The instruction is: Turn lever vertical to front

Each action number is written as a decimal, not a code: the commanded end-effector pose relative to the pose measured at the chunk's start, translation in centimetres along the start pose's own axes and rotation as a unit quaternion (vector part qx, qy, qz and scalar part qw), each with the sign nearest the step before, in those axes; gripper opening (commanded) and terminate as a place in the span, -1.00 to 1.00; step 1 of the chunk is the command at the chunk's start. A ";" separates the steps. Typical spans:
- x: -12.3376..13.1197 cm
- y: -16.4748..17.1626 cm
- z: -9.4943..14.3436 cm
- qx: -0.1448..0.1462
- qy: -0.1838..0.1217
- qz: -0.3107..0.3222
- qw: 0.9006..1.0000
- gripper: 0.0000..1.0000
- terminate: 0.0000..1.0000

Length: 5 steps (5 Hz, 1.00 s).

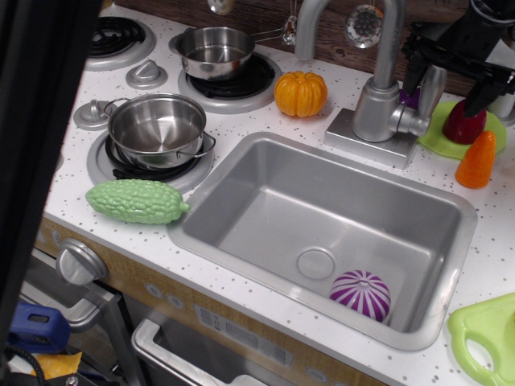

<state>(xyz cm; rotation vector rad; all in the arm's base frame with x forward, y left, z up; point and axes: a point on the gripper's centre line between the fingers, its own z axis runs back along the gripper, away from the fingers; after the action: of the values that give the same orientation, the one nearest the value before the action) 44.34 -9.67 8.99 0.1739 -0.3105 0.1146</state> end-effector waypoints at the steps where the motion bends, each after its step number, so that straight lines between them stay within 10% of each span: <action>1: 2.5 1.4 1.6 -0.012 -0.040 -0.004 0.999 1.00 -1.00; 2: 3.0 1.4 0.9 -0.015 -0.051 -0.006 0.999 1.00 -1.00; 3: 3.1 1.6 0.5 -0.019 -0.050 -0.005 0.999 -1.00 -1.00; 5: 1.3 1.0 1.2 -0.006 -0.039 0.024 0.999 -1.00 -1.00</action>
<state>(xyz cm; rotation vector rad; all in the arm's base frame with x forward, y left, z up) 43.89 -9.36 7.95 0.1668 -0.3004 0.1879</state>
